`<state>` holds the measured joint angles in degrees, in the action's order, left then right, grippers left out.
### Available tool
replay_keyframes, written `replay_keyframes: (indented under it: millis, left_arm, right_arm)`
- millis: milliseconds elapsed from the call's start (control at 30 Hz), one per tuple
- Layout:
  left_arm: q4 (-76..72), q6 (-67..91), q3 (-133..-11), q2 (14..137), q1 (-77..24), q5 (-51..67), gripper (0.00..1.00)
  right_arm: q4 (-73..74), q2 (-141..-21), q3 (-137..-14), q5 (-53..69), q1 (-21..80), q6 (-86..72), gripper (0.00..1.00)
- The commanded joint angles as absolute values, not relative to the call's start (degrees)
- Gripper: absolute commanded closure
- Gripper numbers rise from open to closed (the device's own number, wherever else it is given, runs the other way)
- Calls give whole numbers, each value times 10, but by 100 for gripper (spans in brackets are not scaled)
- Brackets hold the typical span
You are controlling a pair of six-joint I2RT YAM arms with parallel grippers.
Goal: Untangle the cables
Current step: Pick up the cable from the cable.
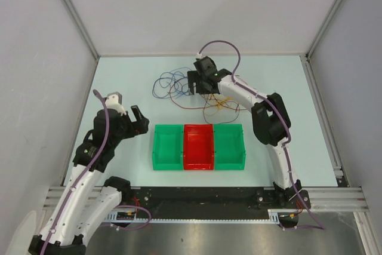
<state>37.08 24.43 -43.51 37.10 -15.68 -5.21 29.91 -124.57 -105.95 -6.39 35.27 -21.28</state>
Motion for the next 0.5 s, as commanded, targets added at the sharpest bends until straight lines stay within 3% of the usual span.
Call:
replay_keyframes:
  millis: [0,300,400,467]
  left_arm:
    - [375,246,-458,364,-169,-81,5]
    - [381,249,-460,361,-182,-94,5]
    - [383,250,-461,359,-187,-98,5]
    - [385,250,-461,360,-191,-107,5]
  right_arm:
    - [300,-1277,-1110,-77,351,-217,14]
    - [283,-1316,-1145,-110,349,-230,28]
    - [274,-1328,-1155,-112,349,-232,40]
    - [274,-1334,-1162,-114,350,-234,58]
